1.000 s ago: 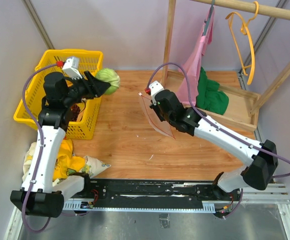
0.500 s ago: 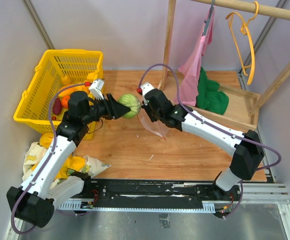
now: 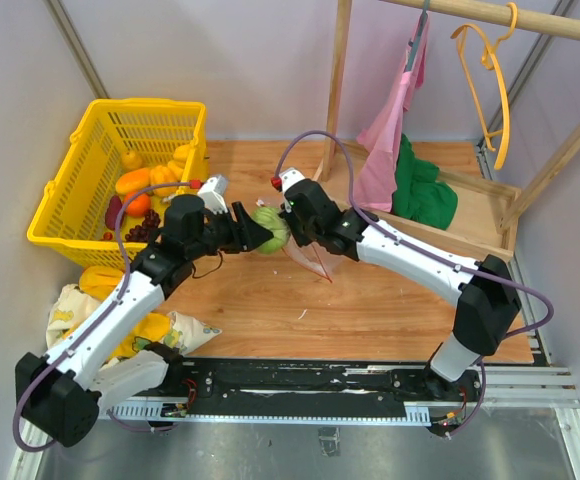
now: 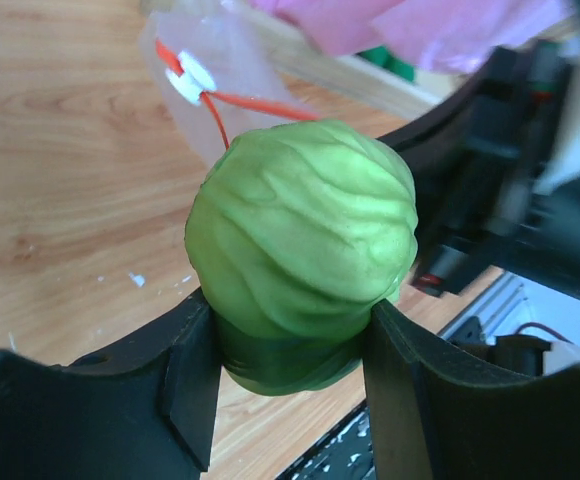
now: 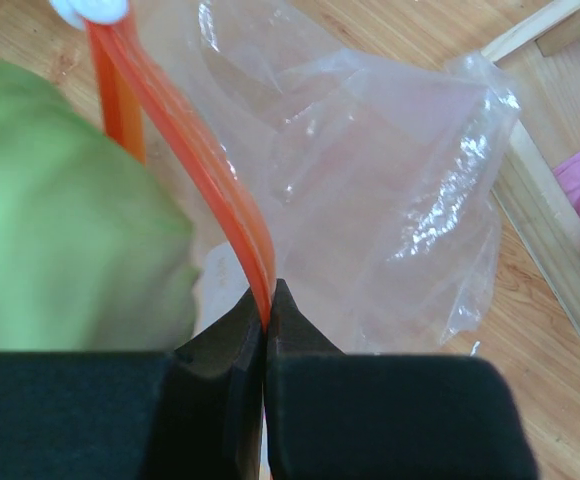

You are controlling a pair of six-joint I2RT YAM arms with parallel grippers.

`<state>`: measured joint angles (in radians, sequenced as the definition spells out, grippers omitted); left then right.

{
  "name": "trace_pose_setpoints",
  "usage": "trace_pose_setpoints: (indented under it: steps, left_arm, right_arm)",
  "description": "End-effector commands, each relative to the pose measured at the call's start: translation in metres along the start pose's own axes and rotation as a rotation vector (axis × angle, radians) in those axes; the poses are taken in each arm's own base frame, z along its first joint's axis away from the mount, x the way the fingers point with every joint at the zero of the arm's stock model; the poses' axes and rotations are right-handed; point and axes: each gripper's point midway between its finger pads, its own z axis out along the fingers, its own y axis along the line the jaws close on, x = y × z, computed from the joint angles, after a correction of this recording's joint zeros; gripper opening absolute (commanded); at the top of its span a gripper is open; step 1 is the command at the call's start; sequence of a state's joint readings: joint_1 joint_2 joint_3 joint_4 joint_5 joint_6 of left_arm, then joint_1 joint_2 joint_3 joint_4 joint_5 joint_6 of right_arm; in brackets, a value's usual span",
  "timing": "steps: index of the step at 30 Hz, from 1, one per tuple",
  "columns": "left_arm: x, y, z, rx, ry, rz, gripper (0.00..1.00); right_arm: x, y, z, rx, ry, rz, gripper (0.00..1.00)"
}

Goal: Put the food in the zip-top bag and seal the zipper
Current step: Place the fake vegetable in the zipper food storage bag.

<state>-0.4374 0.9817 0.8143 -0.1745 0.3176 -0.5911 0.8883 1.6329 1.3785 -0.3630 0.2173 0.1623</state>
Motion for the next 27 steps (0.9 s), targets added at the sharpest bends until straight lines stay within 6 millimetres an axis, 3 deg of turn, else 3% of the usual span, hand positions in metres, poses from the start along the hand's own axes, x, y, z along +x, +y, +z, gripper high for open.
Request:
trace_pose_setpoints:
  steps: [1, 10, 22, 27]
  left_arm:
    - [0.006, 0.022, 0.014, -0.163, 0.022, -0.001, 0.11]
    - [0.015, 0.048, 0.026, -0.345, 0.047, 0.025, 0.09]
    - [0.01, 0.03, 0.035, -0.307, 0.019, 0.001, 0.14]
    - [0.013, 0.017, 0.039, -0.273, 0.011, -0.004, 0.19]
  right_arm:
    - [-0.025, 0.003, -0.011, -0.019, -0.077, 0.045, 0.01]
    - [-0.031, 0.01, -0.02, -0.076, -0.124, 0.058, 0.01]
    - [-0.026, 0.041, -0.013, -0.227, -0.115, 0.128, 0.01]
    - [-0.023, 0.045, -0.009, -0.241, -0.104, 0.153, 0.01]
